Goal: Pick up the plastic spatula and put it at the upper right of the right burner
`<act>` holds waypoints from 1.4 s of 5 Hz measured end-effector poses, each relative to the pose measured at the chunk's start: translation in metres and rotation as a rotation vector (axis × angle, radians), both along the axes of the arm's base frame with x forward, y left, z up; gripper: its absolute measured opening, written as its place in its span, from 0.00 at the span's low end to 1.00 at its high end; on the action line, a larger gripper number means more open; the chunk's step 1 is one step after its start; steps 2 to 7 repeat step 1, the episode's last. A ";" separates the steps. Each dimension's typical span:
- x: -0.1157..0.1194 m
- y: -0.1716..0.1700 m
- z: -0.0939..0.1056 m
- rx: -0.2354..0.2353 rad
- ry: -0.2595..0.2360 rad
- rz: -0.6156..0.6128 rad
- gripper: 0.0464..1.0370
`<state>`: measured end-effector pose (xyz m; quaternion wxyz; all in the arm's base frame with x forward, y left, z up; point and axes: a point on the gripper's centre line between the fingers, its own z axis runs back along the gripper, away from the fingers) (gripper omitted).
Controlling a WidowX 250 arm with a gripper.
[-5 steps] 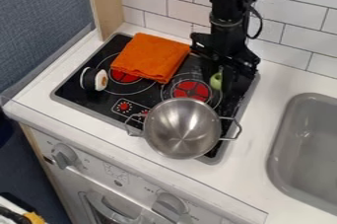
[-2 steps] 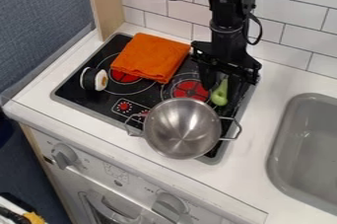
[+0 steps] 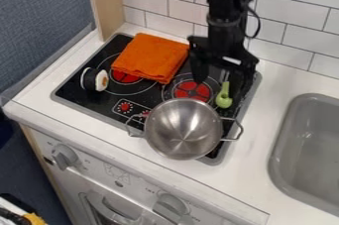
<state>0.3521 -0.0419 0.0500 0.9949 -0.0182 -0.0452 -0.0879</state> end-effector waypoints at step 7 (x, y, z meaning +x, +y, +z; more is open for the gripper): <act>-0.010 0.003 0.031 -0.014 -0.055 0.004 0.96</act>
